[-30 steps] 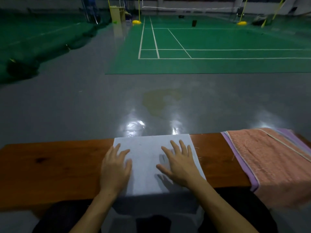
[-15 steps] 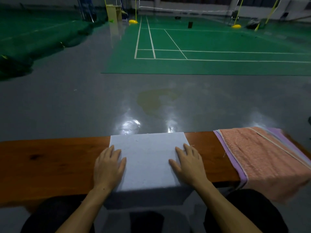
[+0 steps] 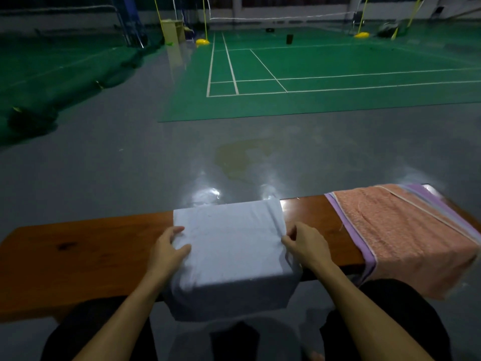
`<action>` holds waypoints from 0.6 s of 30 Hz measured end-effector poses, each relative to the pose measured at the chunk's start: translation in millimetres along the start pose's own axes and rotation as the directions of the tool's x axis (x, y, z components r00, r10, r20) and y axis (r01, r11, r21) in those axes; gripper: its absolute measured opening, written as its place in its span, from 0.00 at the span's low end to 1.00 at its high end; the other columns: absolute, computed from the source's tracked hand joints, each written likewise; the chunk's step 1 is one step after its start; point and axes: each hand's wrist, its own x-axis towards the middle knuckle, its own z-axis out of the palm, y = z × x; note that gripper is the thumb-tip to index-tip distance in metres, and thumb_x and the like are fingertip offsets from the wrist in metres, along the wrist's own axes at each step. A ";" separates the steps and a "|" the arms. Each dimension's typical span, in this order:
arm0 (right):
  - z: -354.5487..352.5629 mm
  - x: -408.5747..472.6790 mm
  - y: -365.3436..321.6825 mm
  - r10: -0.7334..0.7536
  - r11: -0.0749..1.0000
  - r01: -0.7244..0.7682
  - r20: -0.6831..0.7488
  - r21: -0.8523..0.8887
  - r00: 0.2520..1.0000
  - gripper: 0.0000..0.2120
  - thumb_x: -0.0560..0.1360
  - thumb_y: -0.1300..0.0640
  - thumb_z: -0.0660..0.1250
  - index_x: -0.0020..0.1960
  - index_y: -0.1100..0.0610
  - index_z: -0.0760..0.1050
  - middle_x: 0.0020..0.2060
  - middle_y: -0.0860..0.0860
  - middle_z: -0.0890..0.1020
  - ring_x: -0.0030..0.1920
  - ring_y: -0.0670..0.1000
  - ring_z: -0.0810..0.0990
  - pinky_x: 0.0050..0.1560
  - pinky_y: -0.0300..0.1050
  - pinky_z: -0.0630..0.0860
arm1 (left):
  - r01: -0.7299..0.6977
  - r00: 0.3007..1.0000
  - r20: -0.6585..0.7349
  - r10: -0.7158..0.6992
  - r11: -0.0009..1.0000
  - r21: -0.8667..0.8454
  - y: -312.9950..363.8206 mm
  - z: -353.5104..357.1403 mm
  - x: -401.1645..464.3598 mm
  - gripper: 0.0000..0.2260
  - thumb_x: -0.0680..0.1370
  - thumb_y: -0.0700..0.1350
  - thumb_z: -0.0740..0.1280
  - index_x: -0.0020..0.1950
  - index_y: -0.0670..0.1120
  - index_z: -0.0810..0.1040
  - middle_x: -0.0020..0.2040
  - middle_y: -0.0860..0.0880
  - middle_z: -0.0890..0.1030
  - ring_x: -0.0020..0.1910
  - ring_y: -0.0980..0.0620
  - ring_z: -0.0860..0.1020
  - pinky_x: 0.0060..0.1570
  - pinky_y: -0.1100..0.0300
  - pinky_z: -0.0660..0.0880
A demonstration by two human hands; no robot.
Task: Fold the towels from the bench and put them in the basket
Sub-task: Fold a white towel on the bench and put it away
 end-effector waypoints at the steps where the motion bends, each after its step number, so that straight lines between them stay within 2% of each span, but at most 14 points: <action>1: -1.7 1.8 -1.3 0.011 0.996 -0.012 0.005 0.085 1.000 0.08 0.80 0.47 0.71 0.46 0.49 0.76 0.41 0.46 0.81 0.39 0.47 0.81 0.42 0.39 0.79 | 0.007 1.000 0.031 -0.005 0.998 -0.068 -0.6 -0.8 0.8 0.19 0.77 0.39 0.76 0.67 0.50 0.80 0.66 0.47 0.79 0.65 0.44 0.77 0.59 0.55 0.76; 3: -6.2 4.6 -5.0 0.039 0.970 -0.044 0.026 0.239 0.999 0.08 0.81 0.49 0.71 0.49 0.52 0.76 0.44 0.48 0.80 0.43 0.48 0.81 0.40 0.36 0.73 | -0.009 0.997 0.070 0.019 0.990 -0.142 -1.7 -3.6 0.4 0.13 0.77 0.37 0.76 0.61 0.46 0.84 0.59 0.49 0.83 0.59 0.48 0.80 0.53 0.66 0.75; 4: -7.8 5.5 -4.7 0.062 0.949 -0.073 0.044 0.308 0.997 0.08 0.81 0.50 0.70 0.50 0.54 0.76 0.45 0.50 0.81 0.44 0.49 0.81 0.41 0.38 0.74 | -0.024 0.998 0.060 0.034 0.988 -0.149 -2.8 -4.3 -0.8 0.09 0.77 0.38 0.76 0.57 0.46 0.86 0.55 0.51 0.84 0.56 0.50 0.81 0.50 0.68 0.75; 7: -8.4 6.9 -9.1 0.118 0.866 -0.161 0.119 0.474 0.986 0.05 0.81 0.57 0.69 0.50 0.60 0.79 0.46 0.56 0.82 0.46 0.54 0.81 0.46 0.45 0.81 | -0.016 1.000 0.023 0.020 0.984 -0.178 -7.0 -11.9 -3.5 0.04 0.78 0.40 0.77 0.51 0.47 0.87 0.51 0.54 0.85 0.54 0.58 0.81 0.49 0.68 0.75; 9: -8.4 8.6 -9.1 0.092 0.819 -0.169 0.165 0.548 0.982 0.03 0.81 0.59 0.69 0.55 0.55 0.80 0.51 0.52 0.81 0.49 0.51 0.80 0.48 0.43 0.80 | 0.009 0.999 0.041 -0.001 0.979 -0.204 -9.0 -18.5 -4.4 0.06 0.78 0.41 0.77 0.53 0.49 0.87 0.53 0.57 0.84 0.53 0.60 0.80 0.48 0.69 0.74; 10: -8.7 9.8 -8.2 0.055 0.795 -0.162 0.196 0.585 0.979 0.08 0.81 0.58 0.70 0.60 0.52 0.80 0.56 0.49 0.81 0.54 0.50 0.79 0.51 0.43 0.80 | 0.022 0.998 0.068 -0.007 0.974 -0.227 -9.0 -21.5 -4.5 0.08 0.78 0.40 0.76 0.55 0.49 0.87 0.54 0.58 0.83 0.53 0.59 0.80 0.47 0.68 0.75; 12: -10.0 12.5 -5.0 -0.001 0.737 -0.183 0.271 0.650 0.962 0.16 0.80 0.55 0.73 0.66 0.45 0.80 0.64 0.46 0.79 0.63 0.51 0.78 0.64 0.51 0.79 | 0.052 0.991 0.137 -0.006 0.940 -0.338 -9.2 -25.4 -3.8 0.12 0.77 0.36 0.76 0.57 0.49 0.87 0.54 0.53 0.86 0.53 0.53 0.84 0.47 0.66 0.79; 13: -11.0 11.9 -4.3 -0.021 0.710 -0.204 0.310 0.674 0.951 0.16 0.79 0.55 0.74 0.65 0.44 0.82 0.65 0.46 0.80 0.65 0.52 0.78 0.67 0.55 0.78 | 0.069 0.987 0.161 -0.005 0.915 -0.397 -10.6 -27.0 -3.4 0.14 0.76 0.34 0.76 0.58 0.49 0.87 0.54 0.50 0.87 0.53 0.51 0.85 0.48 0.63 0.81; 15: -11.0 10.3 -2.5 -0.048 0.688 -0.223 0.349 0.691 0.936 0.13 0.79 0.55 0.75 0.62 0.44 0.85 0.64 0.47 0.83 0.65 0.53 0.80 0.68 0.58 0.78 | 0.090 0.984 0.175 -0.009 0.885 -0.457 -12.3 -29.3 -3.9 0.15 0.76 0.31 0.75 0.58 0.48 0.87 0.56 0.49 0.88 0.54 0.49 0.86 0.49 0.61 0.82; 18: -13.1 5.2 -4.4 -0.043 0.693 -0.191 0.304 0.695 0.952 0.10 0.79 0.59 0.73 0.56 0.47 0.88 0.60 0.49 0.85 0.63 0.53 0.80 0.67 0.57 0.79 | 0.072 0.991 0.136 -0.013 0.895 -0.441 -9.6 -32.7 -8.3 0.16 0.78 0.30 0.72 0.58 0.47 0.87 0.57 0.50 0.87 0.55 0.51 0.85 0.48 0.63 0.82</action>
